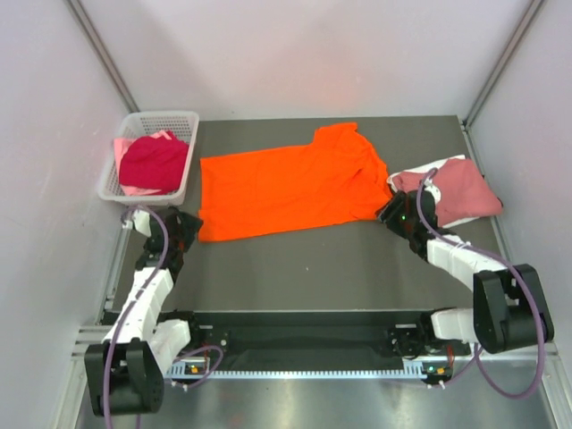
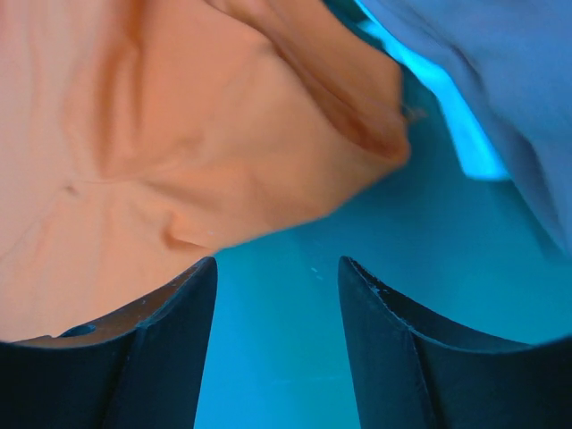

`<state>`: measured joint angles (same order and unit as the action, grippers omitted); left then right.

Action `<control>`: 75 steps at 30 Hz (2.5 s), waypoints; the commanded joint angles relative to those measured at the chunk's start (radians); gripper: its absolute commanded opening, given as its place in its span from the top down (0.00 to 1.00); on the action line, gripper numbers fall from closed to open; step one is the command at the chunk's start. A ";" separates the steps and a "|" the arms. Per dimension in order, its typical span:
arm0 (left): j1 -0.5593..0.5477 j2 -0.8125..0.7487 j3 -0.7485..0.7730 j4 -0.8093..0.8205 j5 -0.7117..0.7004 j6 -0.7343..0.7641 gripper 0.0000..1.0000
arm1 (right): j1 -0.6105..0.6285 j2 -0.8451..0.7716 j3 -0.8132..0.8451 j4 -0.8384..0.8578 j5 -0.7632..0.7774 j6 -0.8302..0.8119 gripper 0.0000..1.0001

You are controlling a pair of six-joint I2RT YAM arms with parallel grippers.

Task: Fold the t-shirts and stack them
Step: Fold the tshirt

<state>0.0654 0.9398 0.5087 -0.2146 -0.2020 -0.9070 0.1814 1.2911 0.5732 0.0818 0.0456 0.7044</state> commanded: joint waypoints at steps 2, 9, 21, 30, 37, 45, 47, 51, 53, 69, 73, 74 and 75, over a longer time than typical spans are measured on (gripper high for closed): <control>0.005 -0.078 -0.093 0.040 0.042 -0.105 0.08 | 0.007 -0.044 -0.084 0.197 0.105 0.136 0.43; 0.005 -0.070 -0.128 0.044 0.087 -0.165 0.12 | 0.018 0.034 -0.124 0.292 0.172 0.234 0.48; 0.007 -0.061 -0.171 0.072 0.088 -0.231 0.17 | 0.053 0.194 -0.035 0.297 0.299 0.294 0.52; 0.005 -0.019 -0.186 0.098 0.110 -0.250 0.19 | 0.061 0.237 0.004 0.299 0.372 0.257 0.90; 0.004 0.002 -0.213 0.130 0.127 -0.247 0.22 | 0.078 0.183 -0.012 0.285 0.413 0.196 1.00; 0.005 0.010 -0.240 0.167 0.125 -0.257 0.23 | 0.090 0.163 -0.050 0.344 0.407 0.164 1.00; 0.005 0.024 -0.239 0.173 0.134 -0.256 0.23 | 0.092 0.157 -0.058 0.346 0.405 0.162 1.00; 0.005 0.036 -0.245 0.181 0.138 -0.253 0.26 | 0.090 0.146 -0.088 0.392 0.385 0.159 1.00; 0.005 0.040 -0.249 0.193 0.138 -0.254 0.28 | 0.092 0.136 -0.102 0.406 0.387 0.161 1.00; 0.005 0.224 -0.217 0.343 0.118 -0.291 0.39 | 0.107 0.125 -0.107 0.418 0.404 0.150 1.00; 0.004 0.304 -0.207 0.389 0.131 -0.303 0.54 | 0.115 0.122 -0.107 0.415 0.416 0.150 1.00; 0.004 0.313 -0.203 0.396 0.130 -0.305 0.56 | 0.116 0.120 -0.105 0.415 0.419 0.149 1.00; 0.004 0.327 -0.203 0.402 0.130 -0.306 0.60 | 0.119 0.122 -0.102 0.412 0.425 0.148 1.00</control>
<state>0.0658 1.2213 0.3092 0.2096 -0.0669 -1.2133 0.2840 1.4479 0.4652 0.4496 0.4255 0.8696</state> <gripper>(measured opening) 0.418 0.010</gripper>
